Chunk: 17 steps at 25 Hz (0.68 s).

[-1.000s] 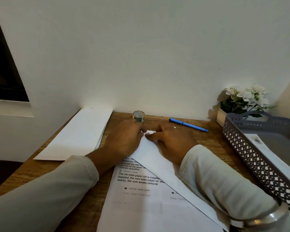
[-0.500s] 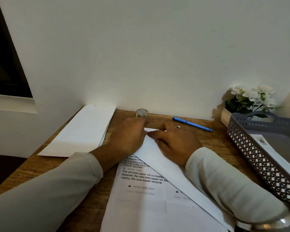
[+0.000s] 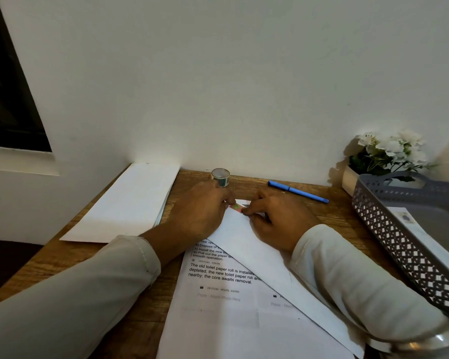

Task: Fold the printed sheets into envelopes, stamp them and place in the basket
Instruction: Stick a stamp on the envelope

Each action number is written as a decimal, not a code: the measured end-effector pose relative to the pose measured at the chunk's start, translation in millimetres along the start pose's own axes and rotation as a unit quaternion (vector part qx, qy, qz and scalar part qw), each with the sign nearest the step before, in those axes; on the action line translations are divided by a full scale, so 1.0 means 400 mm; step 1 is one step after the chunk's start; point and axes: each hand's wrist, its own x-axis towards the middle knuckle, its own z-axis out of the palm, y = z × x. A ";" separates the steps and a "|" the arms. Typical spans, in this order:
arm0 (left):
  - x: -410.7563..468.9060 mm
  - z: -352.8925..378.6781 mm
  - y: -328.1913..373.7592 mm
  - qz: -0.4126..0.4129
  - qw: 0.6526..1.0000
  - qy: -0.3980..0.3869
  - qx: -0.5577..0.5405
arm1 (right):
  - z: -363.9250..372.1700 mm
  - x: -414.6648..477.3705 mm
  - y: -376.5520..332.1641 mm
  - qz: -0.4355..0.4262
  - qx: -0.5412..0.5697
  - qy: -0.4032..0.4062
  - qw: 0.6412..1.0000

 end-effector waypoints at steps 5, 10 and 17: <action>0.001 -0.005 0.002 0.002 1.000 -0.001 -0.008 | 0.007 -0.009 0.001 -0.014 -0.009 0.026 1.000; -0.001 -0.002 0.001 0.002 1.000 -0.003 -0.005 | 0.006 -0.003 0.005 -0.016 0.021 0.017 1.000; 0.007 0.006 -0.002 -0.026 1.000 0.005 -0.015 | 0.009 -0.002 -0.018 -0.026 -0.017 -0.015 0.999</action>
